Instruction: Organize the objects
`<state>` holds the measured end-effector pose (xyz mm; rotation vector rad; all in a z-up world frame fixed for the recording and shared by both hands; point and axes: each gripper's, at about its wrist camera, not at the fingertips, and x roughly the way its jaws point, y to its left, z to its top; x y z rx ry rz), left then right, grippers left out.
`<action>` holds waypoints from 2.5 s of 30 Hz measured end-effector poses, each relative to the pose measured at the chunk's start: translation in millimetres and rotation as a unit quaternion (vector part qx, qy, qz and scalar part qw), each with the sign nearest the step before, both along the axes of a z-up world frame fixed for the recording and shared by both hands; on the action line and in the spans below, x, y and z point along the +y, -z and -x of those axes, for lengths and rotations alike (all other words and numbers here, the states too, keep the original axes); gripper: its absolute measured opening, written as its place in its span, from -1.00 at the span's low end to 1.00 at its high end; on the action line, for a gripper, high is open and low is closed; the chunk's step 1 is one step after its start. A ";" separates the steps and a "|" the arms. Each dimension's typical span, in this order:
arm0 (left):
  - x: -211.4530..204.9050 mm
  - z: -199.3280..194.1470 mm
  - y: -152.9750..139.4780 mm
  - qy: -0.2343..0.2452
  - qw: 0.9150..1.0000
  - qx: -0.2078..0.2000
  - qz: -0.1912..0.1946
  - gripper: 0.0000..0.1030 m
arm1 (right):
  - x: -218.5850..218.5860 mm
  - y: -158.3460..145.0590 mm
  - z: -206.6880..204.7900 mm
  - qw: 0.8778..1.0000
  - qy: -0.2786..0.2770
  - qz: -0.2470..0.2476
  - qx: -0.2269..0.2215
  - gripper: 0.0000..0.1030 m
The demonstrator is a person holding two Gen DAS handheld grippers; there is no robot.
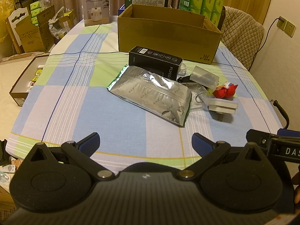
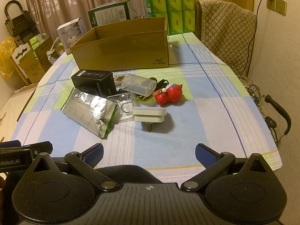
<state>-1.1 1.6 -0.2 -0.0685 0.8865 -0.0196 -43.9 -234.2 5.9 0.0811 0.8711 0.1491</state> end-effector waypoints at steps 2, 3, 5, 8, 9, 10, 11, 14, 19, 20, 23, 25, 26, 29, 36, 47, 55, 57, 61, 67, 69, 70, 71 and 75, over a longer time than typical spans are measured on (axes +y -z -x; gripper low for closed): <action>-0.1 0.0 0.1 -0.001 1.000 0.000 0.000 0.99 | 0.1 0.1 -0.1 1.000 0.000 0.000 0.000 0.97; -0.2 0.0 0.1 0.000 1.000 0.000 0.000 0.99 | 0.2 0.1 -0.2 1.000 0.000 0.000 0.000 0.97; 0.1 0.1 0.2 0.000 1.000 0.000 0.000 0.99 | 0.0 0.1 0.0 1.000 0.000 0.001 0.000 0.97; -0.1 0.0 0.3 0.000 1.000 0.000 0.000 0.99 | 0.3 0.3 -0.3 1.000 0.000 0.000 0.000 0.97; -0.1 0.0 0.3 0.000 1.000 0.000 0.000 0.99 | 0.4 0.4 -0.4 1.000 0.000 0.000 0.000 0.97; -0.2 0.1 0.4 -0.001 1.000 0.000 -0.001 0.99 | 0.3 0.4 -0.3 1.000 0.000 0.000 0.000 0.97; -0.1 0.1 0.5 0.000 1.000 0.000 0.000 0.99 | 0.5 0.5 -0.4 1.000 0.000 0.000 0.000 0.97; -0.1 0.0 0.5 0.000 1.000 0.000 0.000 0.99 | 0.2 0.6 -0.1 1.000 0.000 0.001 0.000 0.97; -0.1 0.0 0.7 -0.001 1.000 0.000 0.000 0.99 | 0.6 0.9 -0.3 1.000 0.000 0.001 0.000 0.97; -0.2 0.0 0.7 -0.001 1.000 0.000 0.000 0.99 | 0.5 0.9 -0.3 1.000 0.000 0.001 0.000 0.97; -0.2 0.0 0.8 -0.001 1.000 0.000 0.000 0.99 | 0.6 1.1 -0.7 1.000 0.000 0.001 0.000 0.97; -0.3 0.0 0.8 -0.001 1.000 0.000 0.000 0.99 | 0.6 1.2 -0.8 1.000 0.000 0.001 0.000 0.97; -0.2 0.0 0.9 -0.001 1.000 0.000 0.000 0.99 | 0.7 1.3 -1.0 1.000 0.000 0.001 0.000 0.97; -0.3 0.0 0.9 -0.001 1.000 0.000 0.000 0.99 | 0.7 1.5 -1.2 1.000 0.000 0.001 0.000 0.97; -0.4 0.0 1.0 -0.001 1.000 0.000 0.000 0.99 | 0.6 1.2 -1.1 1.000 0.000 0.001 0.001 0.97; -0.2 -0.2 0.8 -0.001 1.000 0.001 0.000 0.99 | 0.3 1.0 -1.3 1.000 0.000 0.002 0.001 0.97; -0.1 -0.2 0.6 -0.001 1.000 0.001 0.000 0.99 | -0.1 1.1 -1.2 1.000 0.000 0.002 0.001 0.97; 0.0 -0.3 0.6 -0.001 1.000 0.001 0.000 0.99 | -0.2 1.2 -1.0 1.000 0.000 0.002 0.001 0.97; -0.3 -0.2 0.6 -0.001 1.000 0.001 0.000 0.99 | -0.1 1.2 -0.7 1.000 0.000 0.002 0.001 0.97; -0.5 -0.1 0.7 -0.001 1.000 0.001 0.000 0.99 | 0.1 0.6 1.2 1.000 0.000 0.002 0.001 0.97; -1.0 0.0 0.6 -0.001 1.000 0.001 0.000 0.99 | 0.3 0.4 1.8 1.000 0.001 0.002 0.001 0.97; -1.5 0.2 0.5 -0.001 1.000 0.000 0.000 0.99 | -0.9 0.5 -0.7 1.000 0.001 0.001 0.001 0.97; -1.7 0.6 0.3 -0.001 1.000 0.000 0.000 0.99 | -1.5 1.1 -1.8 1.000 0.001 0.000 0.001 0.97; -2.5 1.4 -1.4 -0.001 1.000 0.000 0.002 0.99 | -4.5 0.8 -2.1 1.000 0.005 -0.006 0.003 0.97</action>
